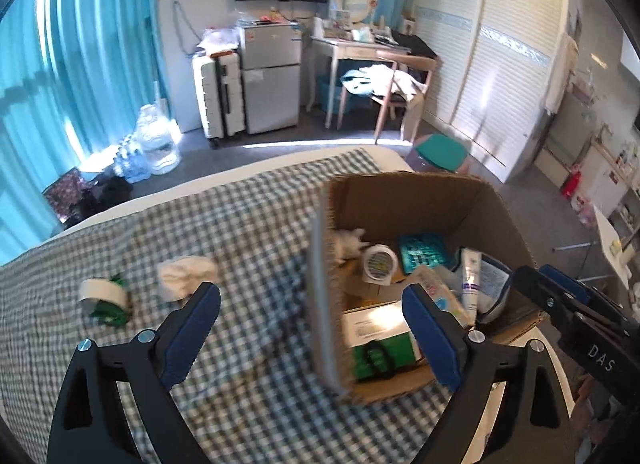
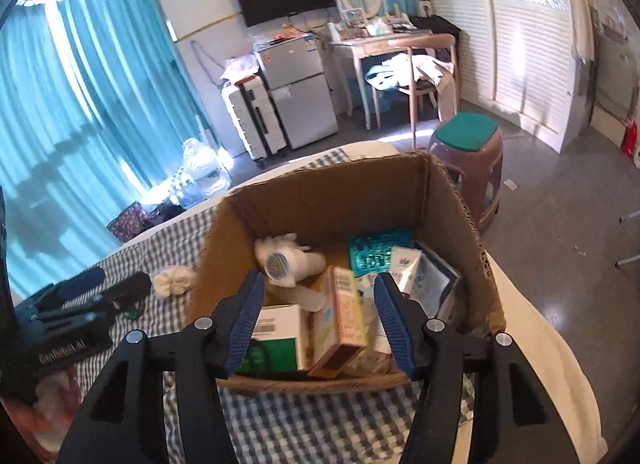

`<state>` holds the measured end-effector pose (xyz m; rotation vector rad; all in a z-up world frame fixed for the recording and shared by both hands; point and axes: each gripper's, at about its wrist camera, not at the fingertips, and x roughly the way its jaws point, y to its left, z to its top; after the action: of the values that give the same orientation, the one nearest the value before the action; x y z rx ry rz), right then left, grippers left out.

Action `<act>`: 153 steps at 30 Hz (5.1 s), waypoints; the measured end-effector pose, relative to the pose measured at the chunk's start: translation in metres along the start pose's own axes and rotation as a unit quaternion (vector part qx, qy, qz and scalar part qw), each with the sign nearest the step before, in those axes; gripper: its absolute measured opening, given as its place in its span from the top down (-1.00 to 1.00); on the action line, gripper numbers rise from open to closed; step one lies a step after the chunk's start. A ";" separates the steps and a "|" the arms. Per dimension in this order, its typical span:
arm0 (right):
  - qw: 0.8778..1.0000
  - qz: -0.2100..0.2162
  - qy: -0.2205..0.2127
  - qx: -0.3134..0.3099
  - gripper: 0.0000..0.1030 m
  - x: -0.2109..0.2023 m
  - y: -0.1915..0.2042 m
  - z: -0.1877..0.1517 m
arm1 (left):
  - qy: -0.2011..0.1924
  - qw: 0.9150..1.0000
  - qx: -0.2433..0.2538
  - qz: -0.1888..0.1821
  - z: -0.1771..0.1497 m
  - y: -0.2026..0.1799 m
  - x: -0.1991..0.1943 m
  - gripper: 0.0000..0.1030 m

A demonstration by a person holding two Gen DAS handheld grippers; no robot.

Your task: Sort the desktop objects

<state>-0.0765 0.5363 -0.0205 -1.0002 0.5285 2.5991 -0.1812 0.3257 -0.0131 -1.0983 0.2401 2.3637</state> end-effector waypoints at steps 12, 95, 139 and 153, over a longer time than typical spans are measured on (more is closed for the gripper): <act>0.995 0.051 -0.036 -0.078 -0.11 -0.070 0.113 -0.011 | -0.057 0.993 -0.031 0.096 -0.017 0.093 -0.117 -0.96; 0.978 0.123 0.114 -0.125 0.85 0.127 0.230 -0.101 | -0.072 0.975 -0.182 0.108 -0.122 0.287 -0.042 -0.61; 0.967 0.146 0.138 -0.158 0.85 0.074 0.247 -0.159 | 0.099 0.972 -0.189 0.095 -0.268 0.250 -0.001 0.48; 0.965 0.142 0.148 -0.163 0.85 0.078 0.246 -0.167 | 0.093 0.971 -0.205 0.077 -0.261 0.261 0.008 0.33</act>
<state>-0.1355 0.2569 -0.1331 -1.5383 0.3369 2.8689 -0.1494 0.0120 -0.2043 -1.5466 -0.1125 2.5161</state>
